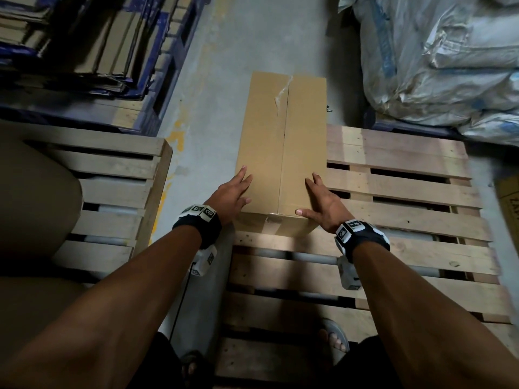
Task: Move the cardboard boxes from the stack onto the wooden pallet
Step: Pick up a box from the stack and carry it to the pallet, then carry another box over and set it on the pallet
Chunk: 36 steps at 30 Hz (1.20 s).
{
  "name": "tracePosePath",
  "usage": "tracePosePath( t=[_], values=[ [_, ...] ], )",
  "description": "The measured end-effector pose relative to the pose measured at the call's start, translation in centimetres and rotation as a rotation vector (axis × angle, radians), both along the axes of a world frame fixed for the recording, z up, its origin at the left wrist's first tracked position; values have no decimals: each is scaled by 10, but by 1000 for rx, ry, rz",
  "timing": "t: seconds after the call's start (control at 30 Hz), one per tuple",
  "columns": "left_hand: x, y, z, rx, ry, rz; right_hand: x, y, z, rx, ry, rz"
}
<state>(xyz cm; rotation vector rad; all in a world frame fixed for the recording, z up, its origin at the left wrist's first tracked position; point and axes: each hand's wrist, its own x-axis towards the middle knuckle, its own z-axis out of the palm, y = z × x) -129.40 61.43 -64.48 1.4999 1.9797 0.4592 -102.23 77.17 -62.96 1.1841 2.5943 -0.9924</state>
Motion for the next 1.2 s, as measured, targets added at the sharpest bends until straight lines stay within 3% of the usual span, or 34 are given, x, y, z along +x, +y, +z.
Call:
tracePosePath(
  t=[0.37, 0.53, 0.73, 0.87, 1.2],
  values=[
    [5, 3, 2, -30, 7, 2, 0, 2, -1, 6, -48, 5],
    [26, -9, 35, -90, 36, 24, -1, -22, 31, 76, -156, 3],
    [48, -71, 115, 181, 70, 4, 51, -76, 130, 163, -170, -114],
    [81, -108, 211, 166, -41, 55, 90, -124, 210, 125, -218, -185],
    [172, -206, 400, 129, -109, -242, 164, -292, 405, 88, -64, -446]
  ],
)
